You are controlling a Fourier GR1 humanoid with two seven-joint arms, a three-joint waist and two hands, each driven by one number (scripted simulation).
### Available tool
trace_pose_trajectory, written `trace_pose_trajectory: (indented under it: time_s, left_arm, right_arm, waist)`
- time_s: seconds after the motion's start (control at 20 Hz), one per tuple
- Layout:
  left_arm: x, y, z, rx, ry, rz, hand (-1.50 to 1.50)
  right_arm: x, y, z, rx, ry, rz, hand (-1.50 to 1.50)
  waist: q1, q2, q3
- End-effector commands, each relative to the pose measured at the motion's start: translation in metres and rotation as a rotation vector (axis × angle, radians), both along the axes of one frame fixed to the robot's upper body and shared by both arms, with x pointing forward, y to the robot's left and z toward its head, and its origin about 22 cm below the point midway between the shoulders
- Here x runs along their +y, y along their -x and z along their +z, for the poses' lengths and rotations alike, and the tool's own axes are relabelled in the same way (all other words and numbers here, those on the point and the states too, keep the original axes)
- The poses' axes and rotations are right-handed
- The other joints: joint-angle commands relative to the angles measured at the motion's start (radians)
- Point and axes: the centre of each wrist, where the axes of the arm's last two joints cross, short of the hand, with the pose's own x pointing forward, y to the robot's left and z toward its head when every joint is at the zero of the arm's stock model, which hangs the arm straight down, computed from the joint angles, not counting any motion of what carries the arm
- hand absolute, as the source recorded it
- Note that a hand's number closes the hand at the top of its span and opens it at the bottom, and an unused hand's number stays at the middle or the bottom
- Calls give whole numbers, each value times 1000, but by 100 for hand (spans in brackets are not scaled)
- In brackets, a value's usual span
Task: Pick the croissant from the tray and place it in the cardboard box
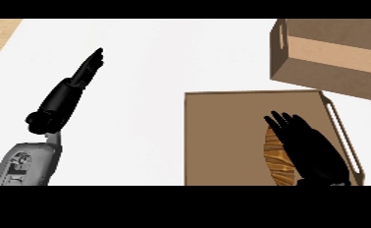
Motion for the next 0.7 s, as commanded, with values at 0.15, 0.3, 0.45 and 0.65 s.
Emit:
trace_pose_trajectory:
  time_s: [0.15, 0.3, 0.45, 0.65]
  left_arm:
    - [1, 12, 3, -10, -5, 7, 0]
    - [-7, 9, 13, 2, -14, -5, 0]
    - [9, 4, -2, -8, 4, 7, 0]
    - [-5, 2, -5, 11, 1, -13, 0]
  right_arm:
    - [10, 5, -24, -64, -35, 154, 150]
    - [-2, -7, -18, -144, -30, 189, 150]
    - [20, -1, -42, -196, -14, 212, 150]
    - [8, -5, -21, -101, -163, 517, 150]
  waist:
    - [5, -1, 0]
    - [4, -1, 0]
    - [2, 1, 0]
    - [8, 5, 1]
